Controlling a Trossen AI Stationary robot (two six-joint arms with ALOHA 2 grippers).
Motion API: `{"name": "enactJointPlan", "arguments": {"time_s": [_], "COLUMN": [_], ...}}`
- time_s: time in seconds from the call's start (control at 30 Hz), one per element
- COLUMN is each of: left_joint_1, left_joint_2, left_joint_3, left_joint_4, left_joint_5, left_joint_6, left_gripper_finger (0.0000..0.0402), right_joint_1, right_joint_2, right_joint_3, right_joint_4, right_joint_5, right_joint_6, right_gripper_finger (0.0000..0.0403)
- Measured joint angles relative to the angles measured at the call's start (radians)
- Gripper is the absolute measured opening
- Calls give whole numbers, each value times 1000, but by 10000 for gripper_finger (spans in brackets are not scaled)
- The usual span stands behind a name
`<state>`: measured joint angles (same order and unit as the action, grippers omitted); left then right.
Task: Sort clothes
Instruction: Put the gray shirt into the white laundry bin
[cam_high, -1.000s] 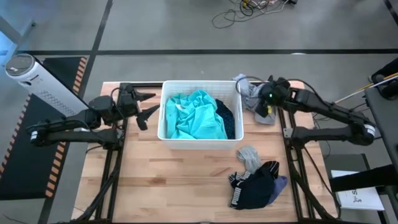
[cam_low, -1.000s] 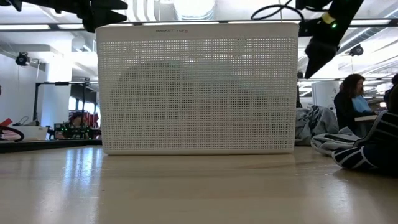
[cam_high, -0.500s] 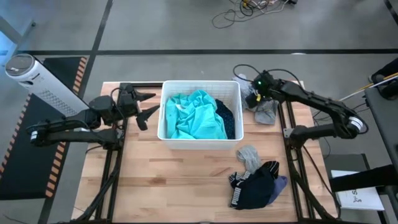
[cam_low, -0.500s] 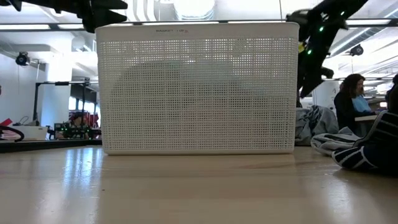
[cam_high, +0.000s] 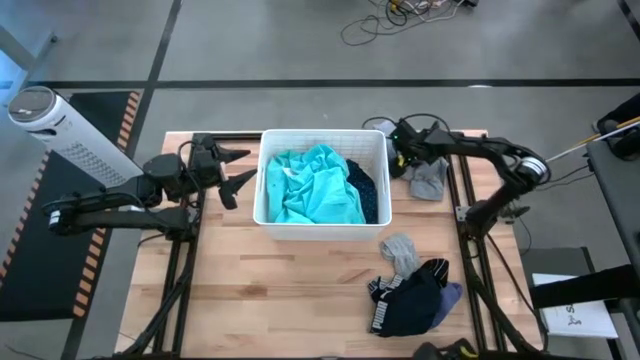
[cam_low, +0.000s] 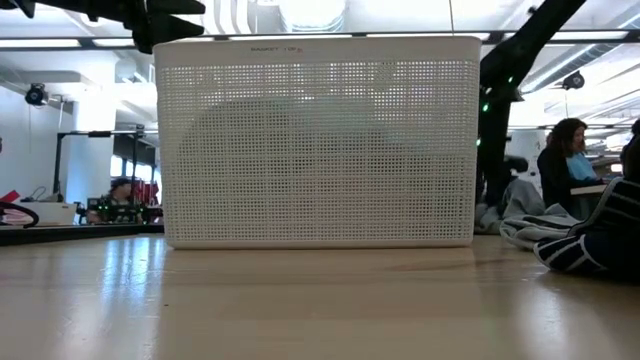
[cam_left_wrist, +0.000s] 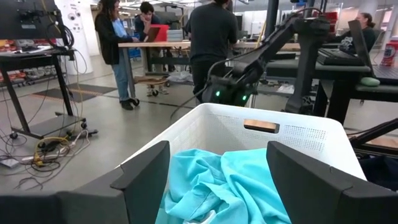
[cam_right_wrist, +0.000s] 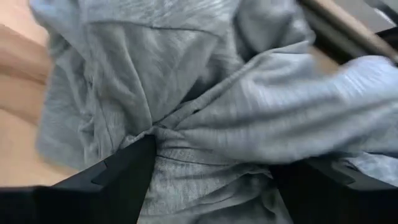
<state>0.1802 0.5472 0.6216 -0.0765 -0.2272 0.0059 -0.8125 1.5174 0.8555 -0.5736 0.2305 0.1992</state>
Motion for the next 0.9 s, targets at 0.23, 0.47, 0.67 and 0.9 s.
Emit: {"name": "enactJointPlan", "arguments": {"time_s": [0.23, 0.47, 0.67, 0.9], "left_joint_1": [0, 0, 0, 0], "left_joint_2": [0, 0, 0, 0], "left_joint_3": [0, 0, 0, 0], "left_joint_4": [1, 1, 2, 5], "left_joint_5": [0, 0, 0, 0], "left_joint_6": [-4, -12, -15, -15], "left_gripper_finger": [259, 259, 259, 259], "right_joint_1": [0, 1, 1, 0], "right_joint_2": [132, 152, 124, -21], "right_joint_3": [4, 2, -1, -6], "right_joint_4": [61, 106, 112, 81], "right_joint_5": [3, 4, 25, 29], "right_joint_6": [-24, -61, -153, -158], "right_gripper_finger": [265, 127, 23, 21]}}
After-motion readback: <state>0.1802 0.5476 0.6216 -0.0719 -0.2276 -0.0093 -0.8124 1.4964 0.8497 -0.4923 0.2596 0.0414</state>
